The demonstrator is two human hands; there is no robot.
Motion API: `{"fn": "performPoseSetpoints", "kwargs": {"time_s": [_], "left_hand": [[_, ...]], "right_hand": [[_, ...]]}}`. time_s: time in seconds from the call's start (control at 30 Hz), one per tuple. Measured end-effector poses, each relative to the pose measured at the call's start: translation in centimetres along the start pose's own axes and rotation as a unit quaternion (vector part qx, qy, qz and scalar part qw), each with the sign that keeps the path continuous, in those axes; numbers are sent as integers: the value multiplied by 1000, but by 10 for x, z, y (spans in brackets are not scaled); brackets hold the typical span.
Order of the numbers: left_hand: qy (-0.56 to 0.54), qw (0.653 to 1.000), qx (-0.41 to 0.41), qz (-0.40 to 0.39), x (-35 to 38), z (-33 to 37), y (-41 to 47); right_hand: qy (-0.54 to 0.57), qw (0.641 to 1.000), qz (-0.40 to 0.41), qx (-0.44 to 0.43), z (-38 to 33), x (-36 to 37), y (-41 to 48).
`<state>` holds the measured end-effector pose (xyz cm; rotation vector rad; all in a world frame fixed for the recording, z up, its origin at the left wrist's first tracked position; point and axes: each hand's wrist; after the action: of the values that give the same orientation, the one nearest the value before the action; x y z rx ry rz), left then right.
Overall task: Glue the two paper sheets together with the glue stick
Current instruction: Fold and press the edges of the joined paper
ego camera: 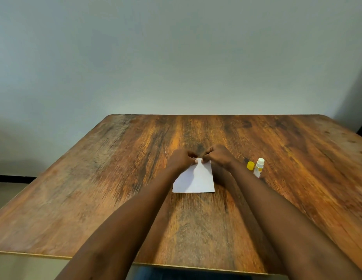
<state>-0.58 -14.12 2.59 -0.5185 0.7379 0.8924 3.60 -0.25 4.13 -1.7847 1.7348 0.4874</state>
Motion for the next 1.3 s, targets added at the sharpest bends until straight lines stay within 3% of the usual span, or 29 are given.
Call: {"fn": "performPoseSetpoints", "kwargs": {"time_s": [0.17, 0.4, 0.73, 0.97, 1.3], "left_hand": [[-23, 998, 4, 55, 3, 1, 0], [-77, 994, -23, 69, 0, 1, 0], [-89, 996, -16, 21, -3, 3, 1], [-118, 992, 1, 41, 1, 3, -1], [-133, 986, -45, 88, -6, -4, 1]], "right_hand": [[39, 999, -6, -1, 2, 0, -2], [199, 980, 7, 7, 6, 4, -10], [90, 995, 31, -2, 1, 0, 1], [113, 993, -1, -18, 0, 4, -3], [108, 994, -19, 10, 7, 5, -10]]}}
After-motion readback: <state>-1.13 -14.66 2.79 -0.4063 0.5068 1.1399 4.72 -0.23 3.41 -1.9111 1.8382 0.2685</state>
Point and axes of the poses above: each hand's wrist, its own y-axis towards the middle knuckle, its own x-axis out of the palm, z = x × y, and after that the axes turned 11 degrees about -z, right-handed
